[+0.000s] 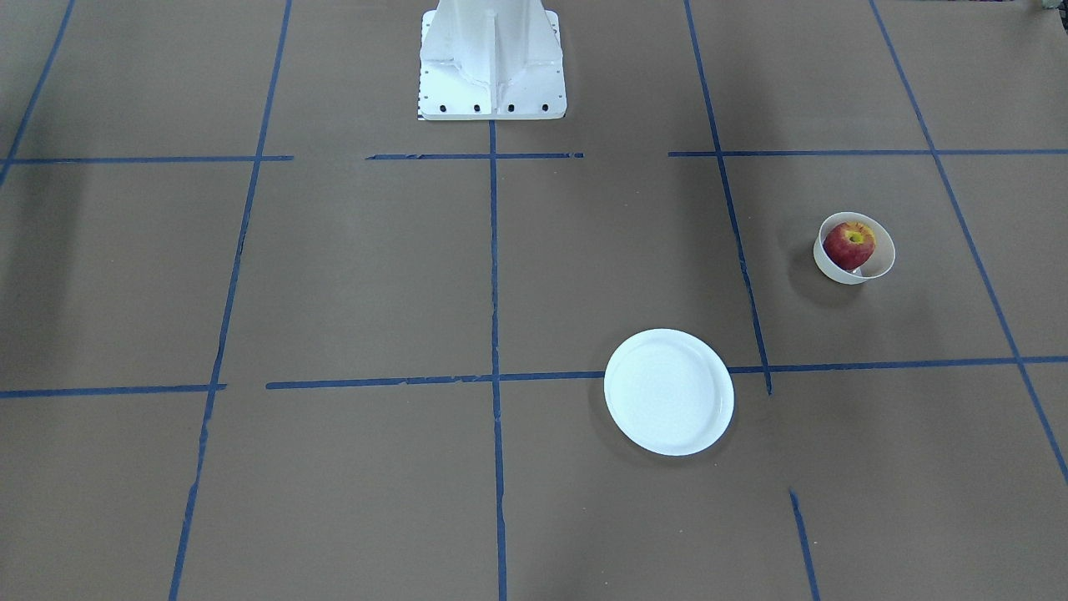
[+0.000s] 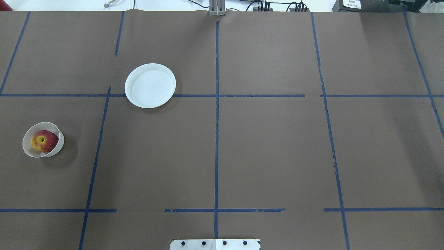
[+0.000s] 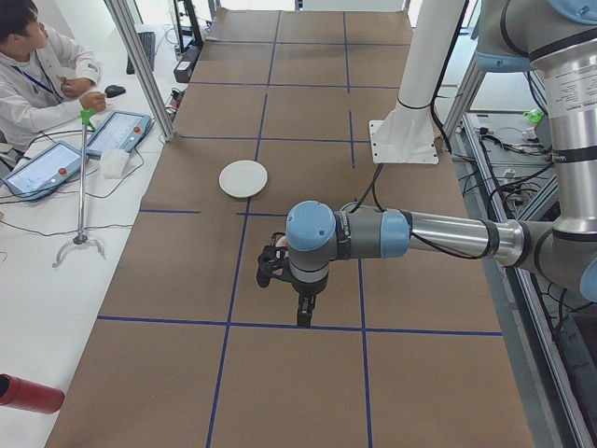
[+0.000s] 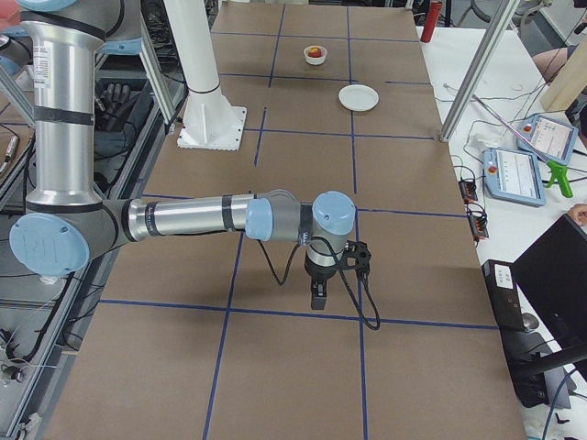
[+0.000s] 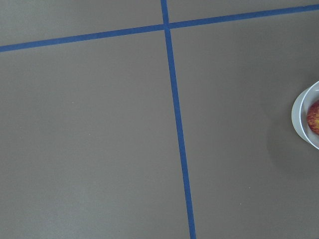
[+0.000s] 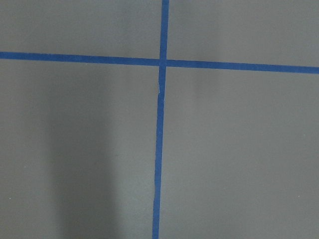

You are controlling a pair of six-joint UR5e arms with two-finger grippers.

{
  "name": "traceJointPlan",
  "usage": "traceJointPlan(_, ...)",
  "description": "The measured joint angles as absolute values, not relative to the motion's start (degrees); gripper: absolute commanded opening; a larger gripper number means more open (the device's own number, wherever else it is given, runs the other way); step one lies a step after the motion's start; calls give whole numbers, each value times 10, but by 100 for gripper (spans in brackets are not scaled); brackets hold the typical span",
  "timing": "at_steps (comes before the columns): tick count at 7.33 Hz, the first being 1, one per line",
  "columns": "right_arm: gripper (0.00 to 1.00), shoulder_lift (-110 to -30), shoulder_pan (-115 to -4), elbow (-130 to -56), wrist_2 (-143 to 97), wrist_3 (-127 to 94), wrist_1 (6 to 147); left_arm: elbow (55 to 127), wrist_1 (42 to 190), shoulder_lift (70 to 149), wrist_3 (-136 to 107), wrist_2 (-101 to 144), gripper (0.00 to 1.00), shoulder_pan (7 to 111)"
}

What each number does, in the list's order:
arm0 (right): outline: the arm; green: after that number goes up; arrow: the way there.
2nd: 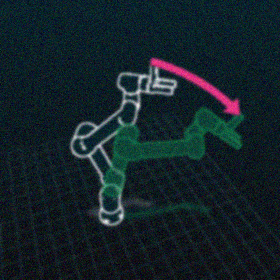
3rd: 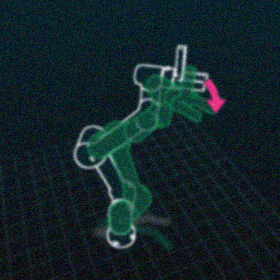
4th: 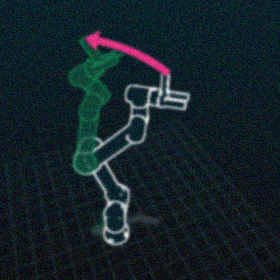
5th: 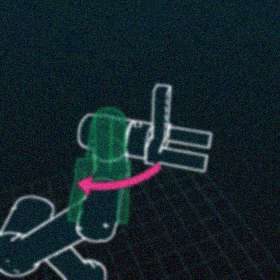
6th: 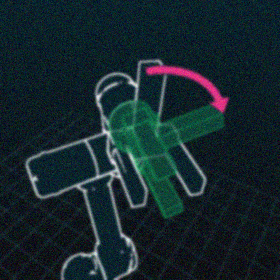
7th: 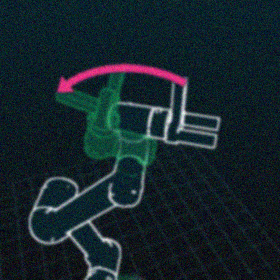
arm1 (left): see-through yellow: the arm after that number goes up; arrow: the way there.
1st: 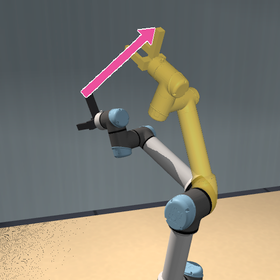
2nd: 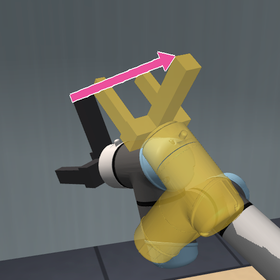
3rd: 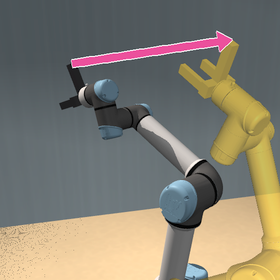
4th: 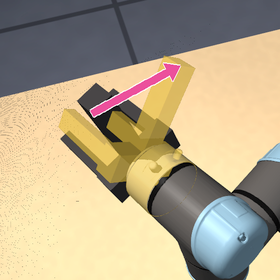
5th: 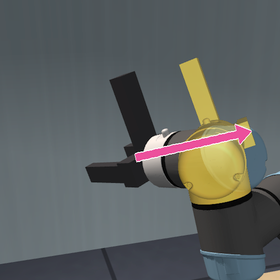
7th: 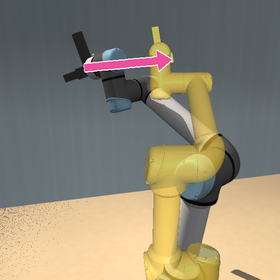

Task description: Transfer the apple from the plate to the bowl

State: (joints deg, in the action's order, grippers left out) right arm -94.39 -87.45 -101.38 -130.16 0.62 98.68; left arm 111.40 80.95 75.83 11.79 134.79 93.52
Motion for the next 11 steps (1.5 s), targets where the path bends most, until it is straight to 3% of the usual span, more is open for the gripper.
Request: traceJointPlan(11,100,-944,-875,-1014,-1302,6,987,1129,759,768,122,1345,100,935)
